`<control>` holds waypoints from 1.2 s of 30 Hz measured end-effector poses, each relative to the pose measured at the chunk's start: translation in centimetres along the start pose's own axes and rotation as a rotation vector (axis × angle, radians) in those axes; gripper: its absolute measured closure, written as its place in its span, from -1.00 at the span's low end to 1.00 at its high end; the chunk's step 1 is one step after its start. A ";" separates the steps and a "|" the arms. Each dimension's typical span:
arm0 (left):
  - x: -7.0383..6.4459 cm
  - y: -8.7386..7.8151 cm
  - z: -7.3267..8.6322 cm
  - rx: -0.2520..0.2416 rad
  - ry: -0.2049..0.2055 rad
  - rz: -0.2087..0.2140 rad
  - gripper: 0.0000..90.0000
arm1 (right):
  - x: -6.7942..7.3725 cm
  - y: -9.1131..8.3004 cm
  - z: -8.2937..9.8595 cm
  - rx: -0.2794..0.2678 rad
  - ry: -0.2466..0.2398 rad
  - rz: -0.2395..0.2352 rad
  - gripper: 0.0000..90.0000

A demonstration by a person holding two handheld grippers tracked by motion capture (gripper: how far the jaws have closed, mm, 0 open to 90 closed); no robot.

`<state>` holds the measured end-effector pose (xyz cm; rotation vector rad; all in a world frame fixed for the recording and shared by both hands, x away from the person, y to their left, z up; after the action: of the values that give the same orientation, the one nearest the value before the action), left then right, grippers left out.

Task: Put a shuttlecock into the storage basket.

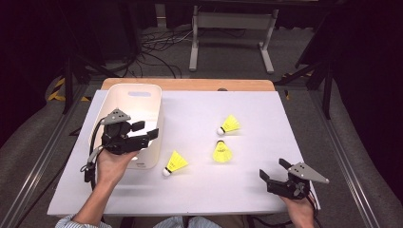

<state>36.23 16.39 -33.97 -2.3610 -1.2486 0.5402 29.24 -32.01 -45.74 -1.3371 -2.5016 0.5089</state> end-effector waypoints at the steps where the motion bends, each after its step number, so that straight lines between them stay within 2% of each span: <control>1: -0.1 0.1 0.0 0.000 0.001 0.000 -0.16 | 0.0 0.0 0.0 0.002 0.001 -0.001 -0.71; 16: -1.6 1.1 -0.8 0.041 0.063 0.022 -0.15 | -0.1 0.0 0.0 0.014 0.017 -0.001 -0.68; 30: -2.4 2.2 -1.4 0.088 0.068 0.070 -0.12 | -0.2 -0.1 -0.1 0.016 0.040 -0.007 -0.66; 36: -2.6 2.6 -1.5 0.111 0.084 0.086 -0.07 | -0.1 -0.1 -0.3 0.025 0.057 -0.017 -0.63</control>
<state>37.38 12.63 -33.73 -2.3275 -1.0565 0.5177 29.35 -32.11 -45.47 -1.3019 -2.4509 0.4899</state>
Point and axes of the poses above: each handheld gripper's, and its own axes: y roughly forward along the jaws, z roughly out of its underside, x roughly to its left, the point moved 1 cm from there along y, roughly forward along the jaws, and after that the axes turned 7 degrees about -z, right-handed, at the moved point
